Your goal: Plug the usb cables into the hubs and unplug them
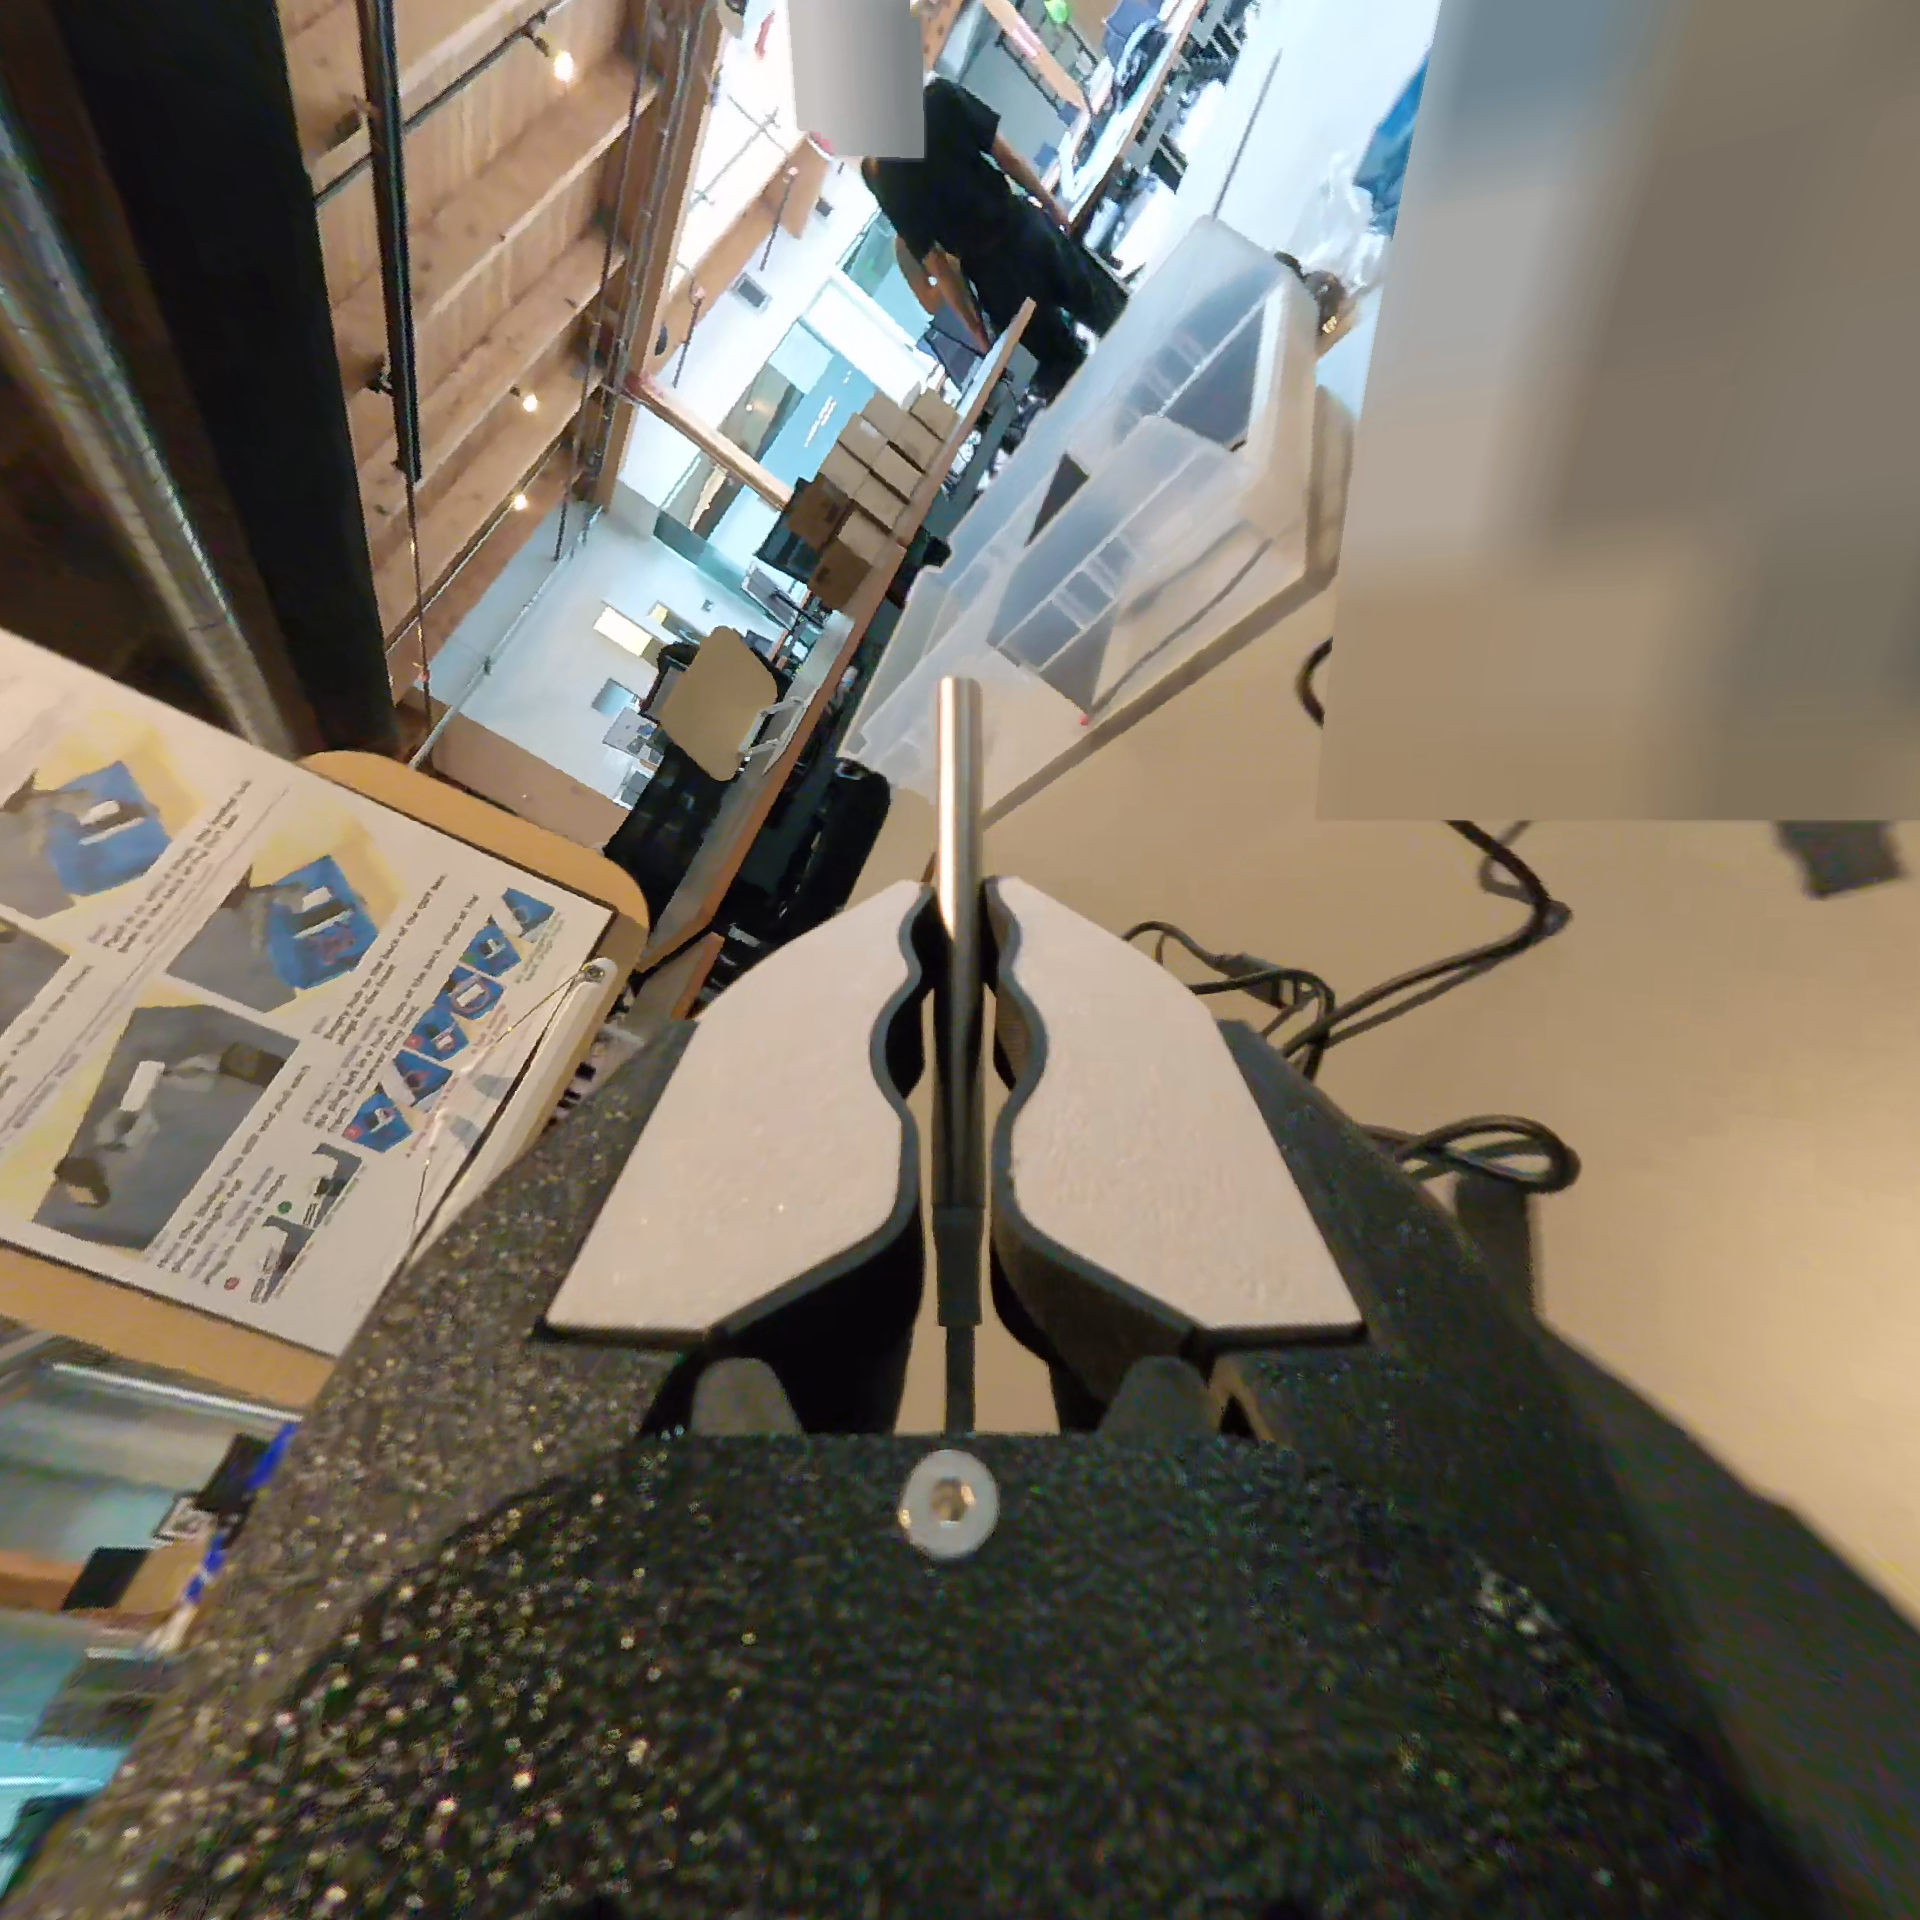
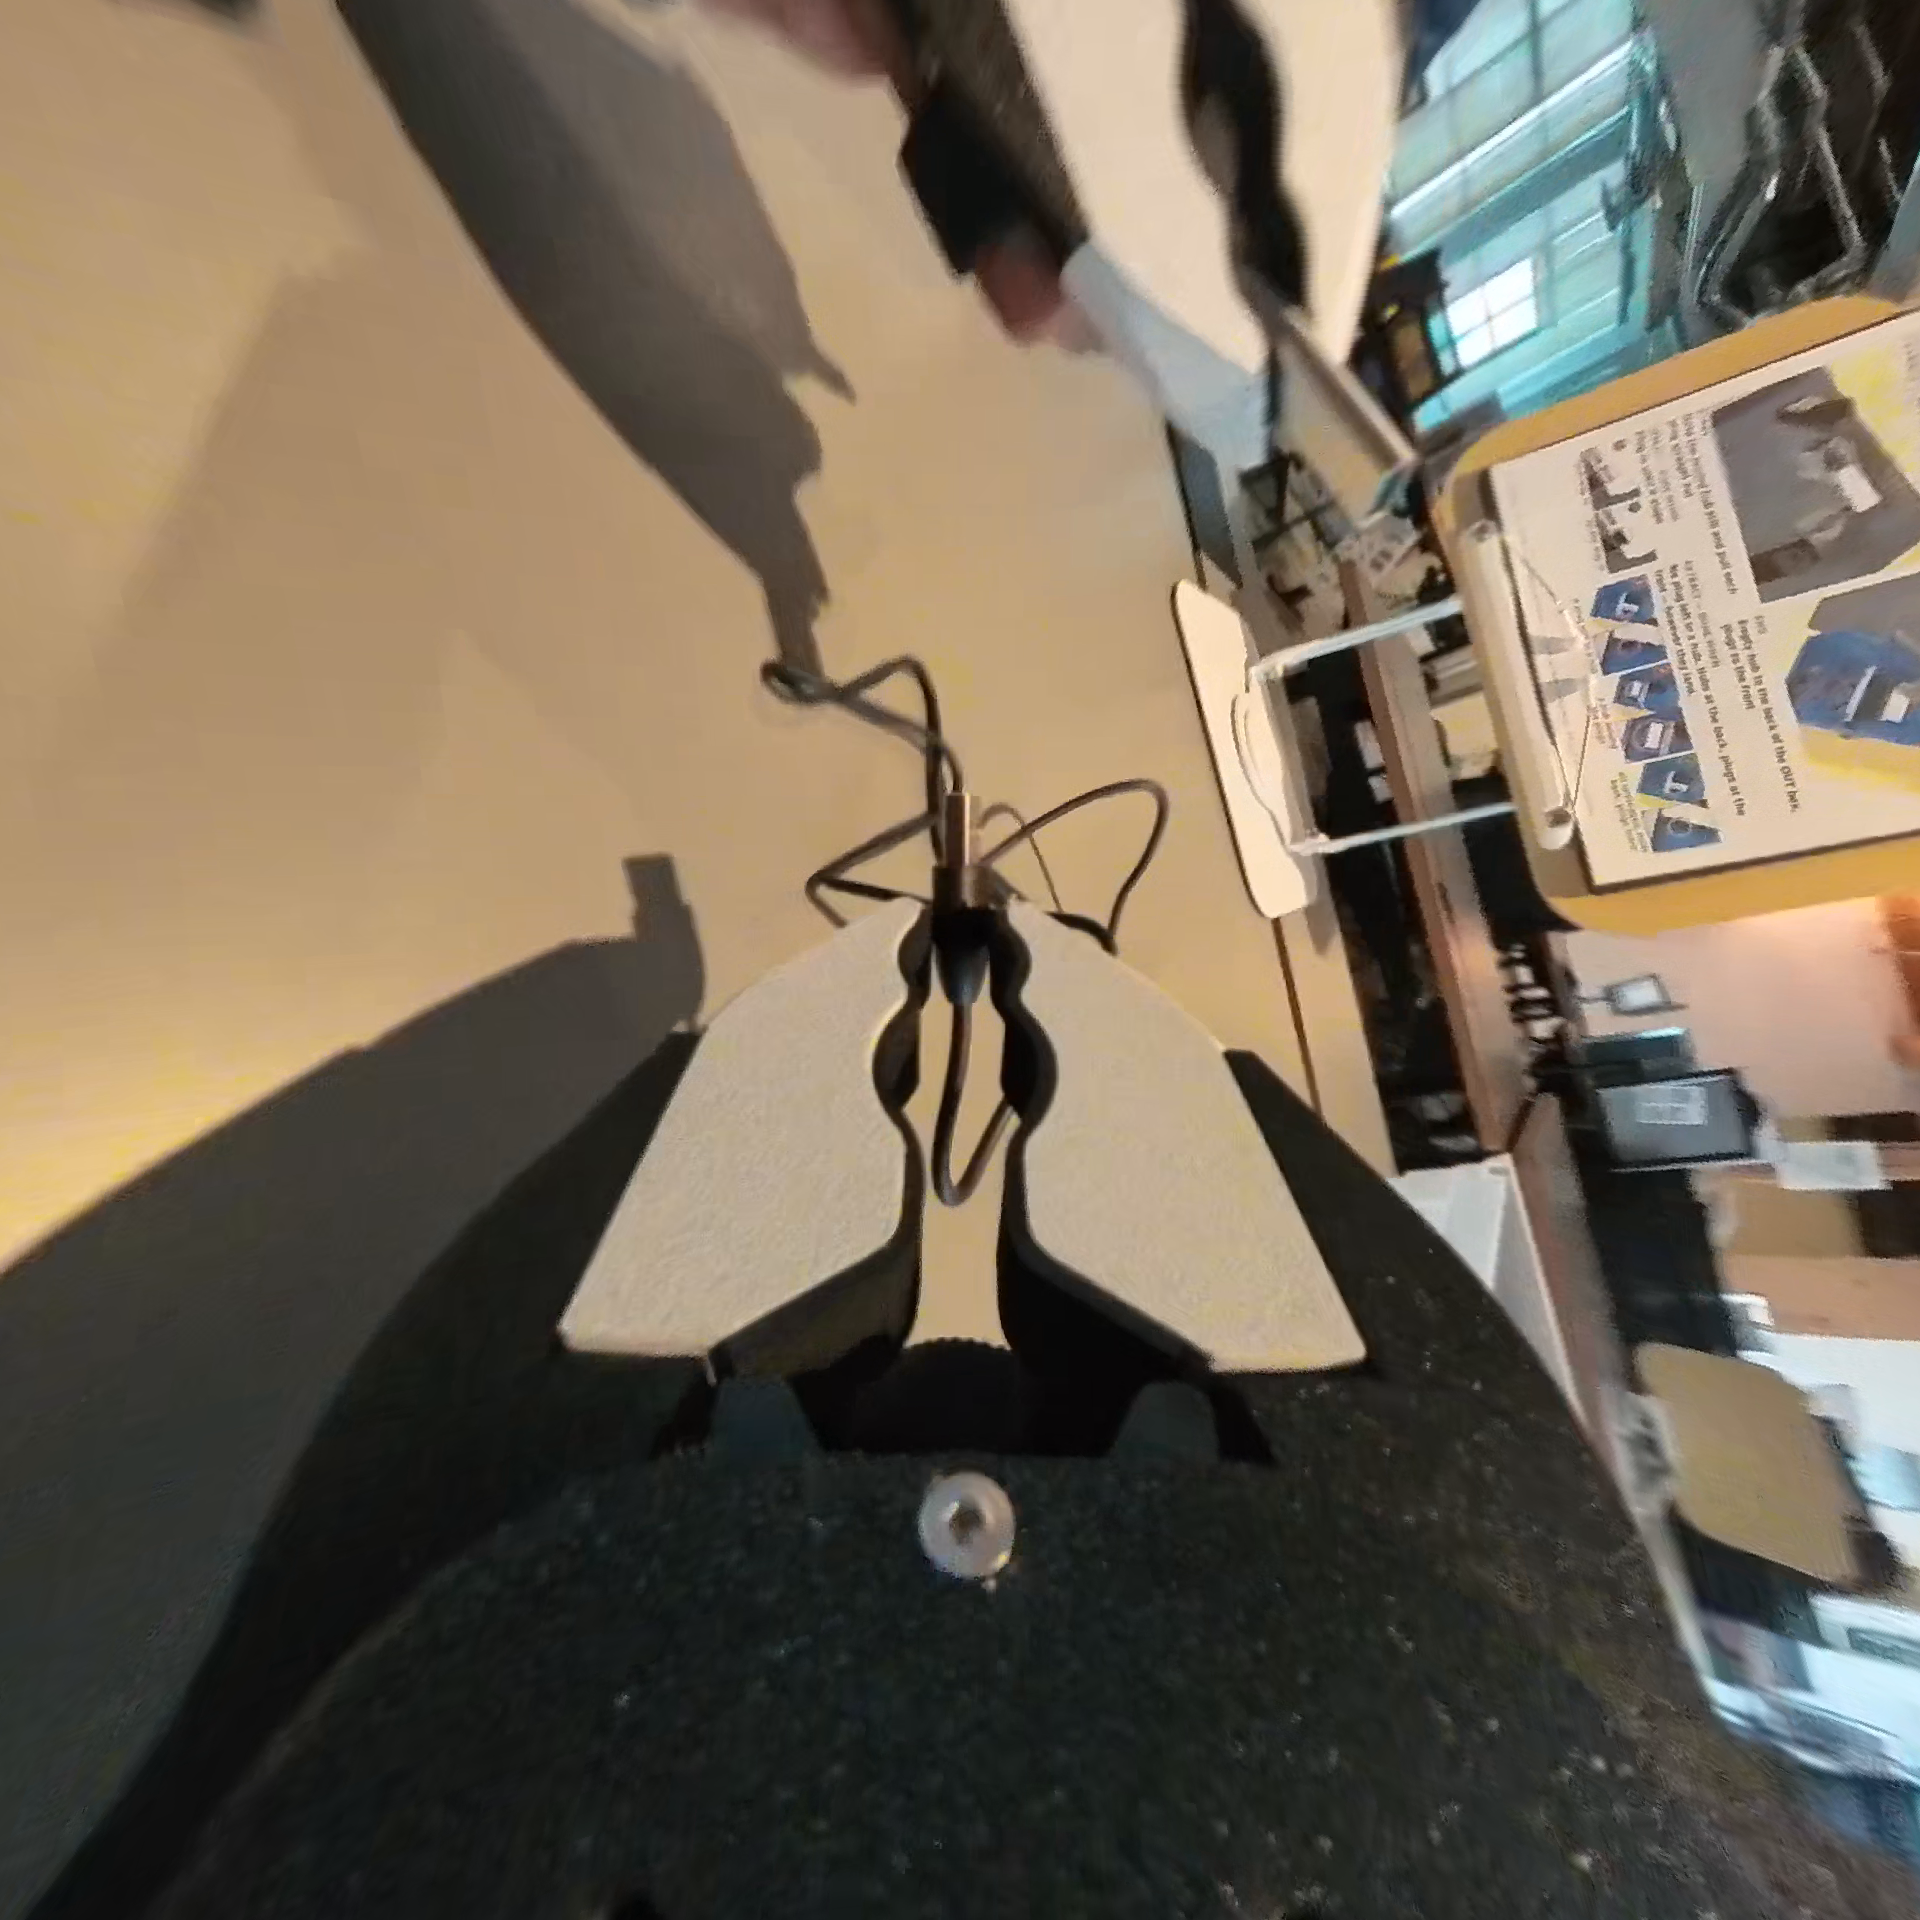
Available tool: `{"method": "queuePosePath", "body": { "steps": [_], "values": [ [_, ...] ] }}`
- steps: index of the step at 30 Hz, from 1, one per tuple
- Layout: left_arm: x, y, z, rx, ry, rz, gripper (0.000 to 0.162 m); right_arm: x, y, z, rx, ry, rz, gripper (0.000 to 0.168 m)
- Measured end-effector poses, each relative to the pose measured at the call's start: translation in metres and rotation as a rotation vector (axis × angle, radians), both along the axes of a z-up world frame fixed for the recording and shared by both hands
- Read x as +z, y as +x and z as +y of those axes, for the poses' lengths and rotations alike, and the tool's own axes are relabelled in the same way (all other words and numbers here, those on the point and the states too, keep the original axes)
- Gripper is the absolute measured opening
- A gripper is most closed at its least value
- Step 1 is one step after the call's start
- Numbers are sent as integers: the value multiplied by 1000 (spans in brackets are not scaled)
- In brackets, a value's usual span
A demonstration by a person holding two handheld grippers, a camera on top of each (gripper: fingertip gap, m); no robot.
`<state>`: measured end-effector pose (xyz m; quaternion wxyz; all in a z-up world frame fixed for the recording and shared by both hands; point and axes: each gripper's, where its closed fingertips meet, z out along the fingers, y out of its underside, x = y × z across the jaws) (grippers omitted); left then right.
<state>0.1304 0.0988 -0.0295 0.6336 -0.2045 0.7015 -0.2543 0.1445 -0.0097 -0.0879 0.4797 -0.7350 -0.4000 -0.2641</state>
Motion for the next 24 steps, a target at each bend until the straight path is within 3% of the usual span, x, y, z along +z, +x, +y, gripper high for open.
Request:
{"method": "queuePosePath", "body": {
  "steps": [4,10,17,24],
  "values": [
    [8,-3,11,-8,-114,-2,7,35,-9,-21,59,44,240,10],
    [9,-5,13,-62,-247,13,7,63,-3,-42,132,-39,897,9],
    [3,-3,3,-98,-243,39,7,11,25,-21,32,-293,1309,10],
    [-2,-1,-2,-108,-230,58,7,-31,39,-7,-110,-447,1283,9]
  ]
}}
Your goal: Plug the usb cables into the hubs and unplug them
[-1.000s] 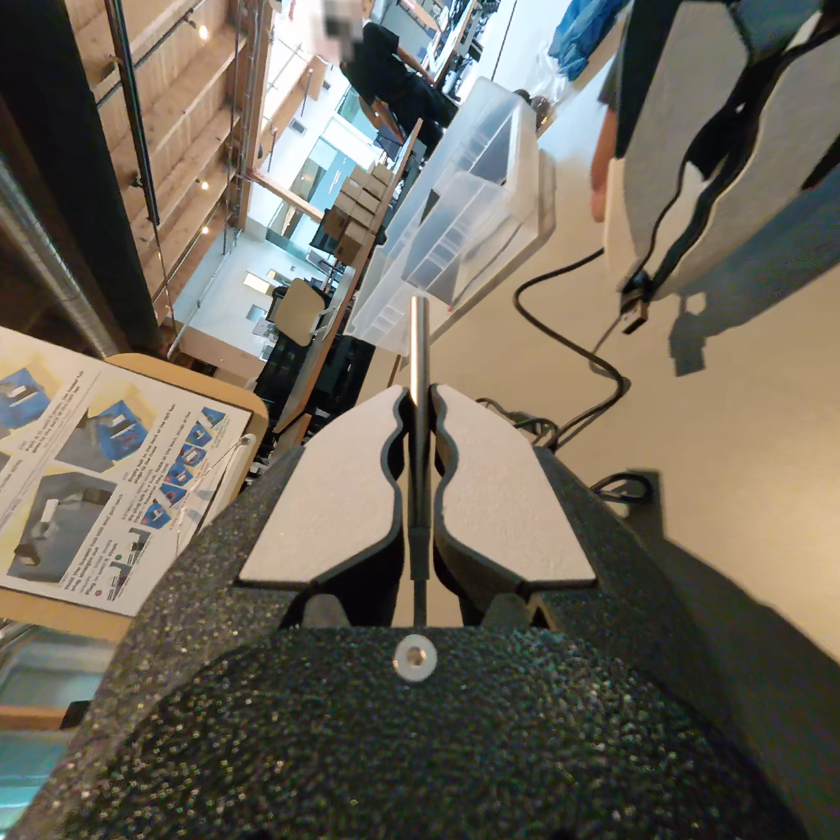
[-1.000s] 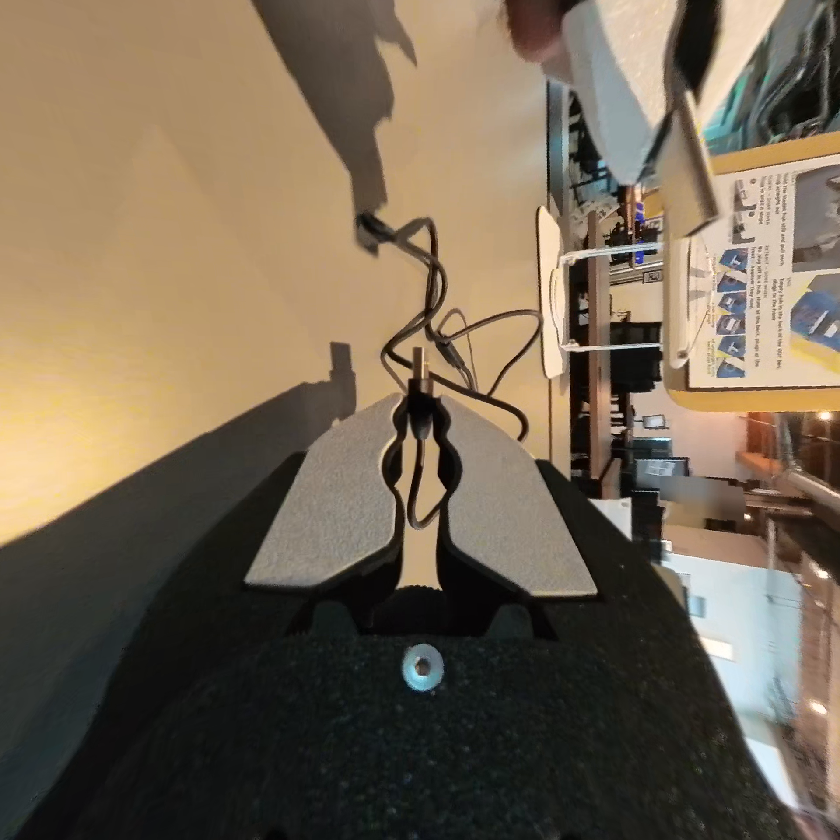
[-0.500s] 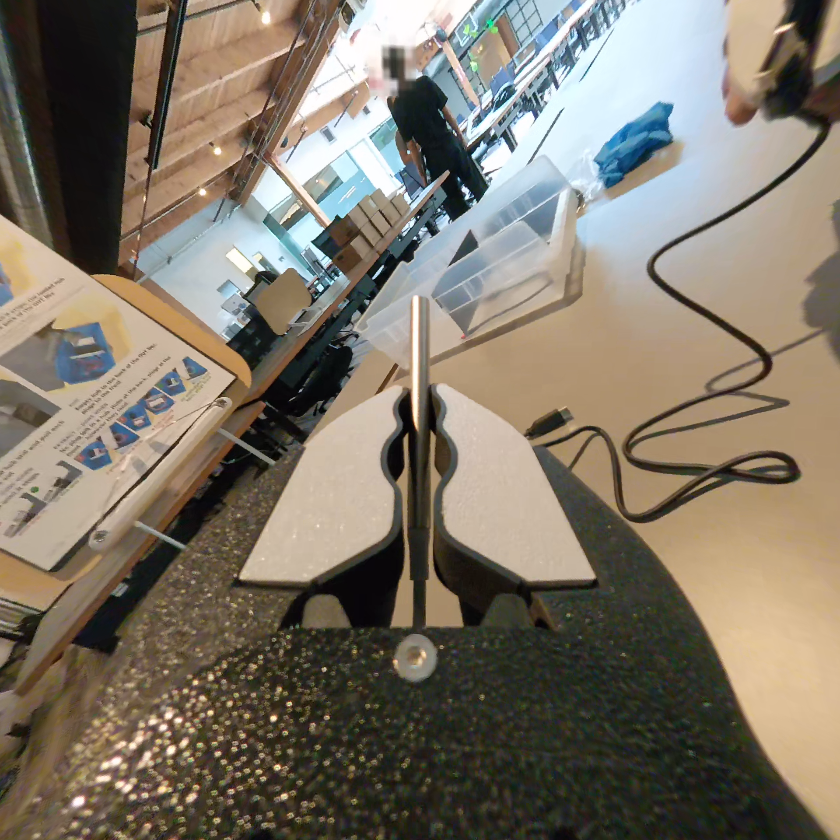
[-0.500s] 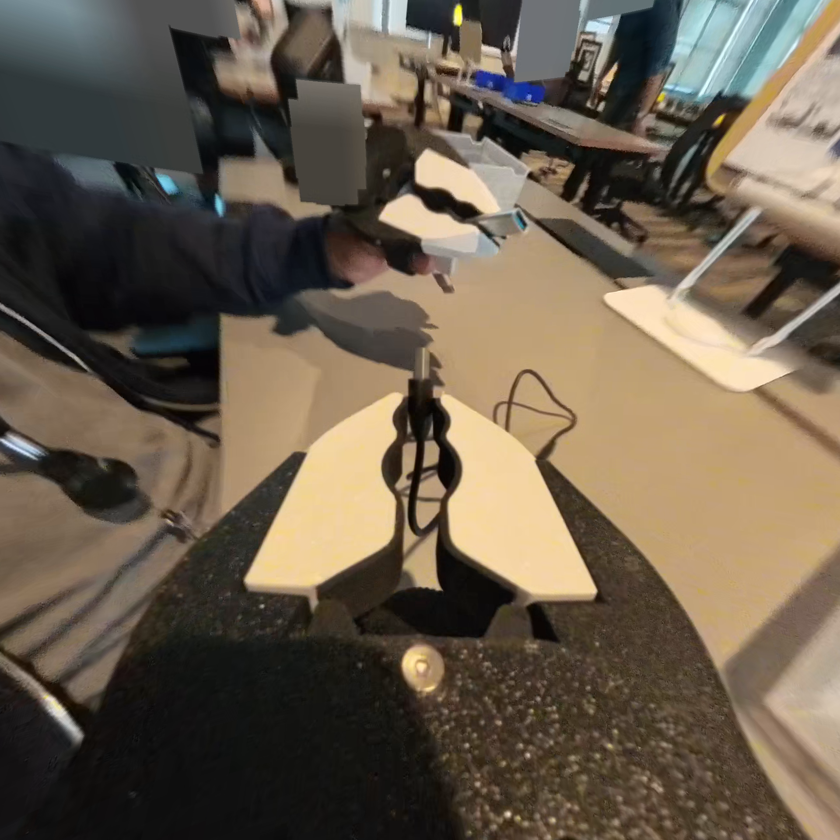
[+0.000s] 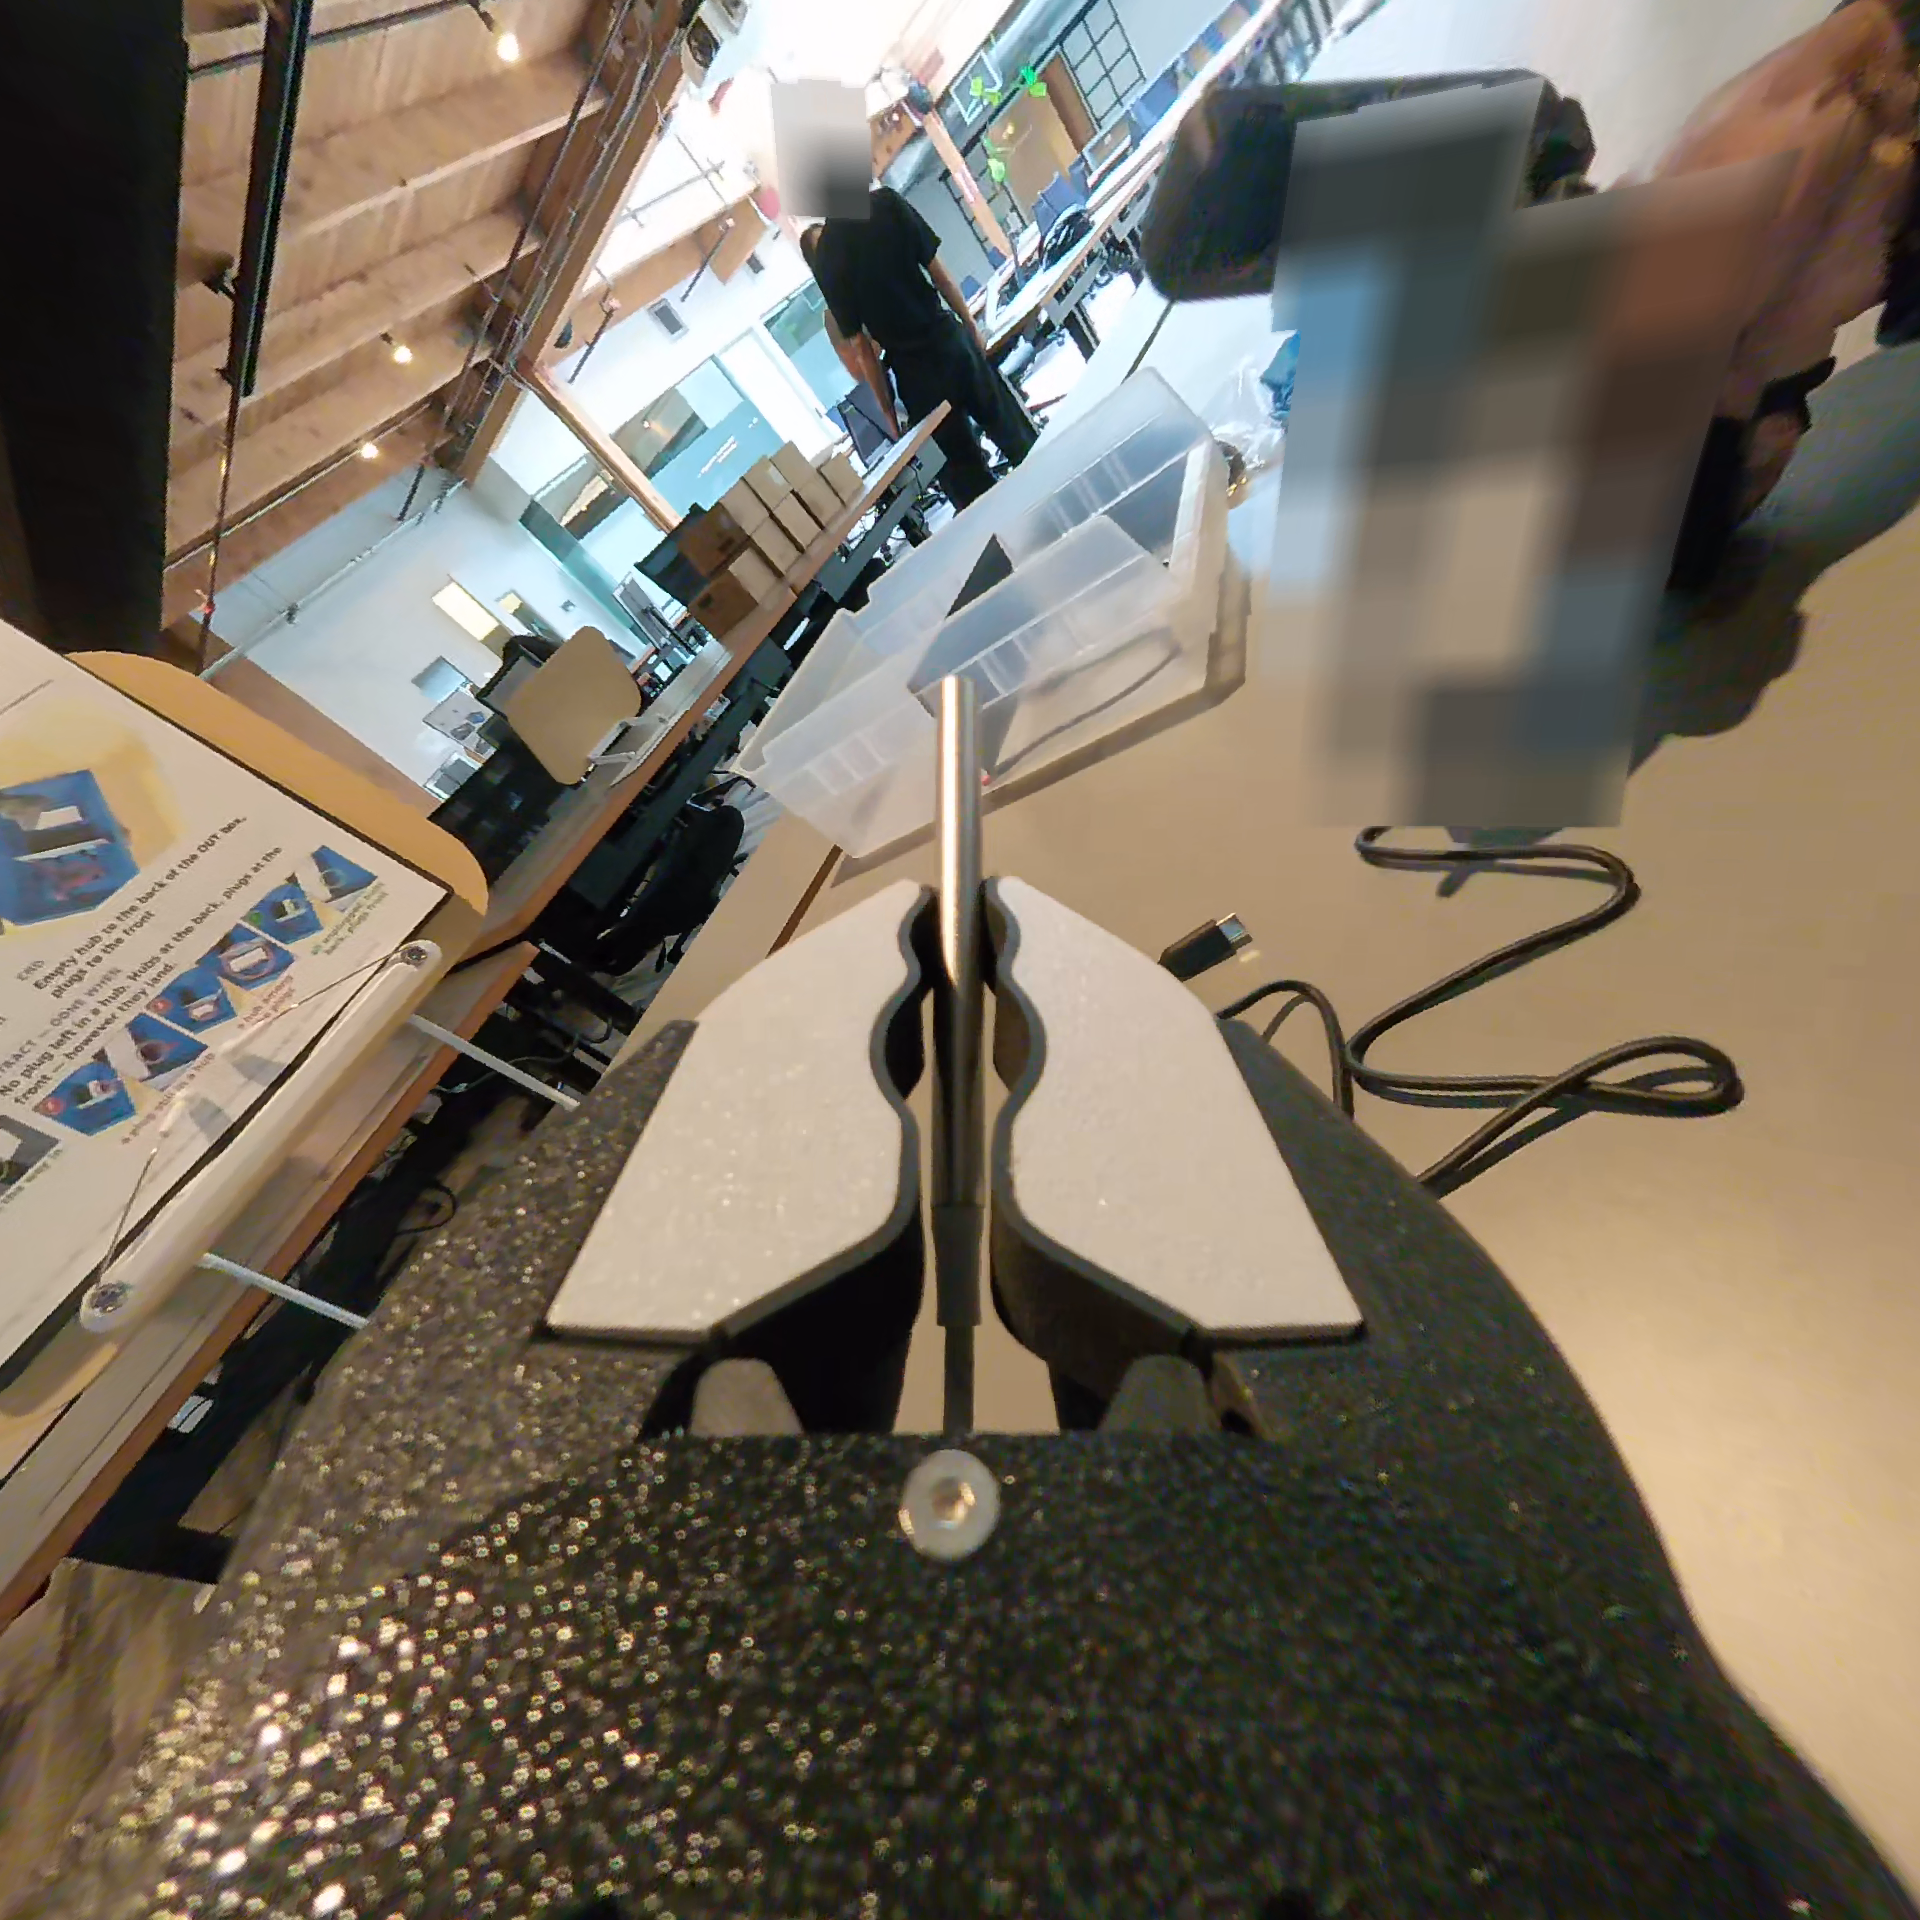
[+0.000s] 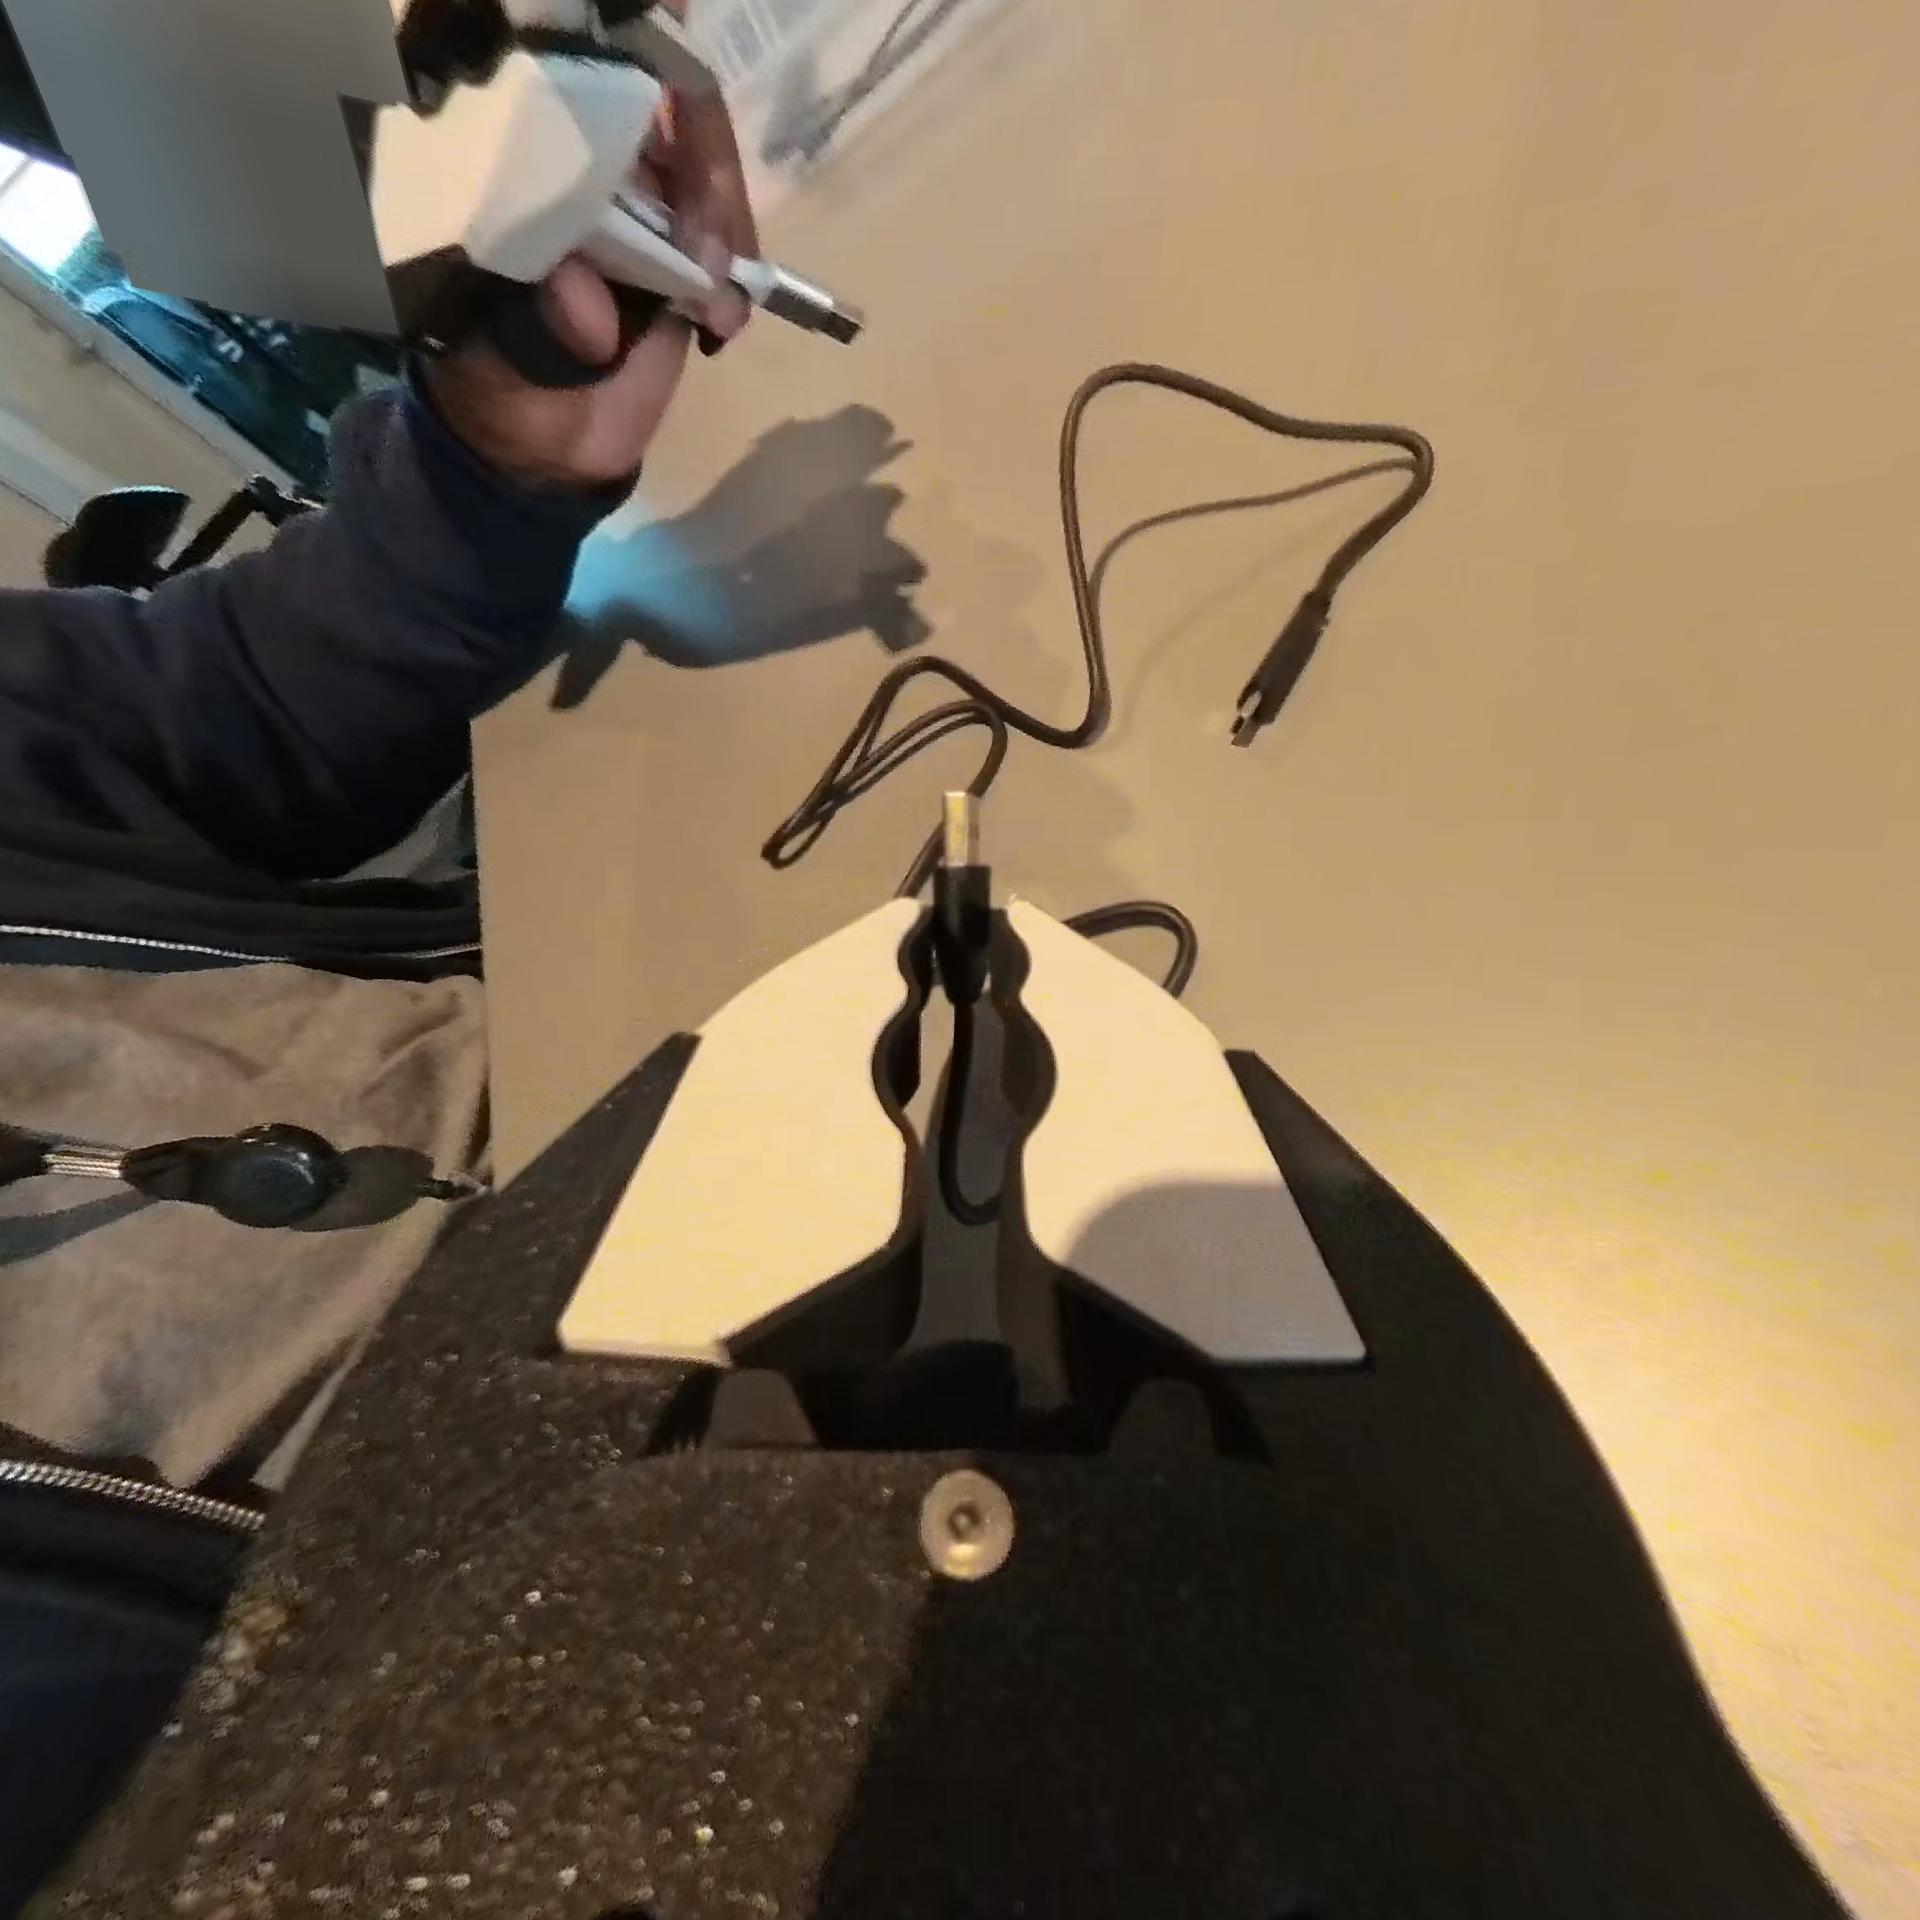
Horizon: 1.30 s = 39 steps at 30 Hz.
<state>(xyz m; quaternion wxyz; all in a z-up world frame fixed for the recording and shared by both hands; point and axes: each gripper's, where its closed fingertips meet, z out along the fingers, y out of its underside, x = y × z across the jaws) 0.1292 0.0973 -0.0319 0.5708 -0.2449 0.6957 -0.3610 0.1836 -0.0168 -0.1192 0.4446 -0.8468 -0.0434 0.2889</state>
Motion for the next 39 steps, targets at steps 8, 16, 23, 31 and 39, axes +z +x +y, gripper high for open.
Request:
{"method": "queuePosePath", "body": {
  "steps": [8,16,23,31,39],
  "values": [
    [0,0,-3,-4,17,-2,7,-16,15,8,-64,-67,-148,10],
    [-7,2,-7,-1,65,20,7,-30,35,13,-113,-98,-410,10],
    [-9,3,-8,0,80,24,7,-23,66,18,-200,-17,-758,10],
    [-9,3,-9,2,86,23,7,-7,84,14,-284,72,-1002,12],
    [-8,2,-8,4,90,19,7,8,78,2,-259,128,-1058,12]
  ]
}}
